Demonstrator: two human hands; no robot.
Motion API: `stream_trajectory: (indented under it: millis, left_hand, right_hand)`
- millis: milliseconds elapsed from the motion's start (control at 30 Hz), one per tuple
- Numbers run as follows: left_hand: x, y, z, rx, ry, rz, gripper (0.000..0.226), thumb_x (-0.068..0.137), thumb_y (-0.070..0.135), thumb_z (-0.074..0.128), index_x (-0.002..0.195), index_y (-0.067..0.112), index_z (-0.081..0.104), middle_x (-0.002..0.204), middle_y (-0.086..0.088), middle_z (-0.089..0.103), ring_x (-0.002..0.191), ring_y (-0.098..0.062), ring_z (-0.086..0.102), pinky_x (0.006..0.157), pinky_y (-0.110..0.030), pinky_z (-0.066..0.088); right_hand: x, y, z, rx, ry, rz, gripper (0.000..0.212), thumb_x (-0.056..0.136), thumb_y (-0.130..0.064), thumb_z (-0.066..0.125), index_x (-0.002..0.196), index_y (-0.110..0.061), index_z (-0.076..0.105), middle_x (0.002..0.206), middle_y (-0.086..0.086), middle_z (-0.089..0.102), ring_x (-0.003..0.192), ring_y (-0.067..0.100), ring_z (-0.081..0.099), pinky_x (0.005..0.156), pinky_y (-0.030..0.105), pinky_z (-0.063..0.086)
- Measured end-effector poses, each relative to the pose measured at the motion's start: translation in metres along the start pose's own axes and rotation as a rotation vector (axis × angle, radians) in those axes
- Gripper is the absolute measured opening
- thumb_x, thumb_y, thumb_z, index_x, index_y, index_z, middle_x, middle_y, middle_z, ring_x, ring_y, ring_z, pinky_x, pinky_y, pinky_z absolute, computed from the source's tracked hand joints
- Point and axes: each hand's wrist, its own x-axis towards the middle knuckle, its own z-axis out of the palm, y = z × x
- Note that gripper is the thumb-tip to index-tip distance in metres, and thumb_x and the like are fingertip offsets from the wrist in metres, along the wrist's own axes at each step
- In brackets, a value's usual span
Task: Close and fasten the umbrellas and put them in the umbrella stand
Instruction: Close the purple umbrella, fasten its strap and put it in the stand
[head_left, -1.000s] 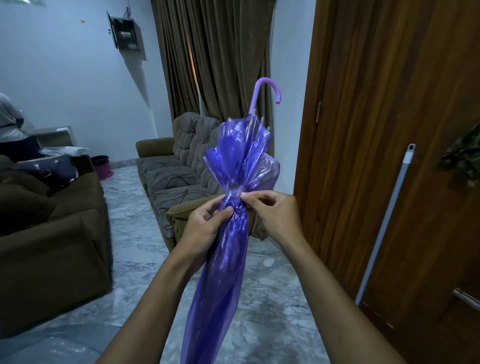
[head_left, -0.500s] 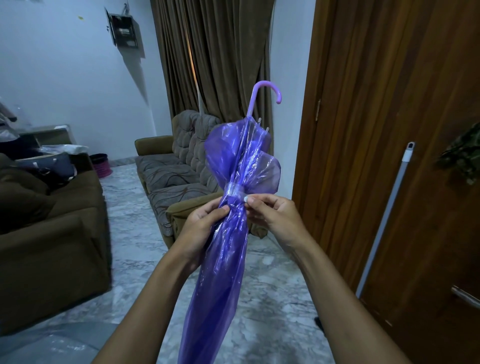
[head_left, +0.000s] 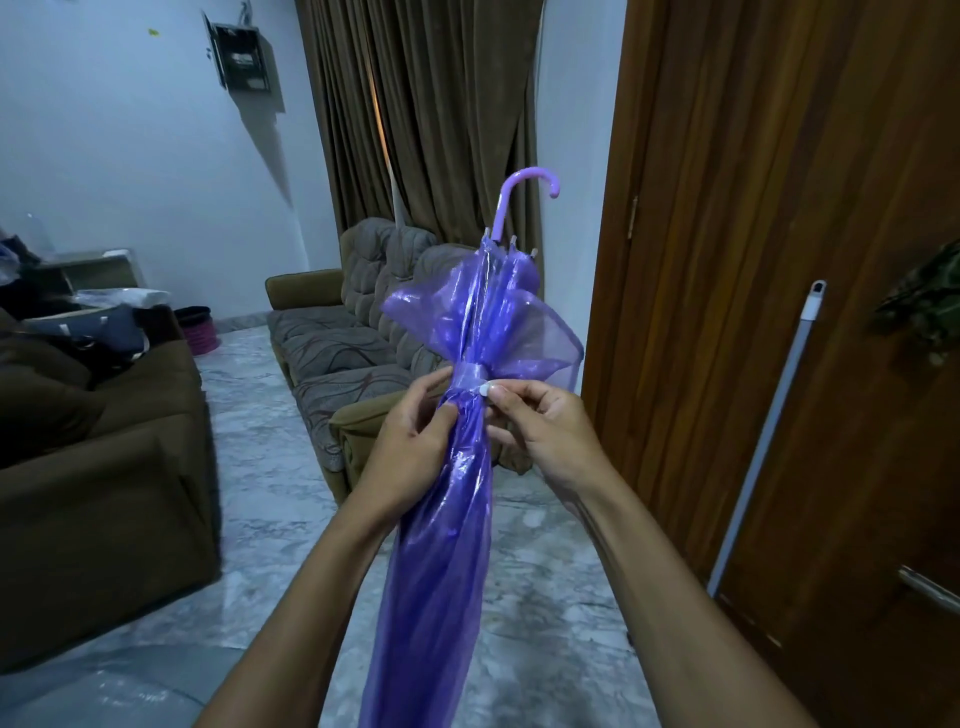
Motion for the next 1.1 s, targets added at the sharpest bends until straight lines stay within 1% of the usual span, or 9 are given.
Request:
stream_trajectory:
  millis: [133,267,433,500,600,700,767,933,1100]
  left_hand:
    - [0.007,0.012,-0.01,-0.015,-0.035,-0.077,0.029,0.095,0.002,0.049,0.115,0.014,0.065,0.091,0.01,0.07,0.075,0.005,0.064,0.067,-0.003,0.046]
    - [0.005,0.017,-0.015,0.1,-0.132,-0.038,0.032,0.086,0.011,0.07,0.117,0.015,0.062,0.098,0.006,0.073,0.08,0.002,0.069,0.07,-0.006,0.048]
    - [0.009,0.011,-0.013,-0.013,-0.002,0.024,0.043,0.085,0.006,0.07,0.126,0.012,0.059,0.111,-0.004,0.072,0.094,-0.004,0.07,0.078,-0.013,0.052]
    - [0.011,0.006,-0.014,-0.036,0.03,0.029,0.042,0.086,0.005,0.068,0.127,0.012,0.059,0.114,-0.005,0.071,0.096,-0.008,0.069,0.082,-0.017,0.053]
    - [0.012,0.001,-0.017,-0.05,0.025,0.02,0.044,0.087,0.006,0.068,0.13,0.012,0.059,0.118,-0.009,0.07,0.098,-0.013,0.068,0.091,-0.026,0.053]
    - [0.012,0.0,-0.019,-0.057,0.012,0.025,0.045,0.087,0.005,0.067,0.131,0.012,0.058,0.118,-0.009,0.07,0.097,-0.013,0.067,0.091,-0.024,0.053]
    - [0.012,0.0,-0.018,-0.076,0.01,0.02,0.044,0.088,0.004,0.065,0.131,0.012,0.058,0.118,-0.01,0.07,0.097,-0.014,0.067,0.09,-0.022,0.053]
    - [0.01,-0.002,-0.017,-0.129,0.001,-0.01,0.042,0.091,0.001,0.06,0.132,0.007,0.057,0.113,-0.014,0.071,0.082,-0.006,0.069,0.075,-0.015,0.055]
    - [0.011,-0.009,-0.019,-0.128,-0.005,-0.03,0.042,0.091,0.0,0.058,0.133,0.006,0.056,0.105,-0.005,0.073,0.081,-0.004,0.069,0.073,-0.014,0.054]
  right_hand:
    - [0.002,-0.004,0.002,-0.047,-0.038,0.007,0.009,0.093,-0.007,0.061,0.09,-0.009,0.07,0.071,0.002,0.073,0.069,0.007,0.07,0.067,0.021,0.059]
    - [0.002,-0.007,0.005,-0.015,-0.061,0.022,0.012,0.093,-0.006,0.061,0.087,-0.01,0.07,0.076,0.001,0.075,0.072,0.008,0.071,0.068,0.02,0.059]
    - [0.005,-0.009,0.015,0.068,-0.022,0.028,0.01,0.094,-0.005,0.059,0.09,-0.007,0.067,0.081,0.004,0.074,0.074,0.009,0.073,0.075,0.019,0.059]
    - [0.006,-0.009,0.018,-0.047,0.031,-0.032,0.009,0.094,-0.007,0.061,0.089,-0.011,0.068,0.082,0.004,0.074,0.073,0.007,0.072,0.075,0.019,0.057]
    - [0.008,-0.008,0.014,-0.254,0.099,-0.111,0.006,0.091,-0.014,0.067,0.088,-0.017,0.072,0.085,-0.001,0.074,0.08,0.006,0.069,0.084,0.024,0.054]
    - [0.011,-0.008,0.013,-0.195,0.104,-0.06,0.007,0.091,-0.015,0.066,0.089,-0.017,0.072,0.089,0.002,0.074,0.092,0.017,0.069,0.092,0.036,0.053]
    - [0.013,-0.008,0.015,-0.122,0.099,0.007,0.007,0.093,-0.012,0.064,0.093,-0.013,0.07,0.09,0.006,0.074,0.092,0.02,0.069,0.087,0.037,0.053]
    - [0.012,-0.008,0.017,-0.02,0.067,0.076,0.008,0.094,-0.009,0.062,0.097,-0.008,0.069,0.094,0.008,0.07,0.082,0.012,0.066,0.074,0.018,0.055]
    - [0.014,-0.001,0.017,0.061,0.094,0.108,0.005,0.09,-0.007,0.067,0.093,-0.005,0.07,0.089,0.008,0.072,0.07,0.008,0.069,0.068,0.017,0.056]
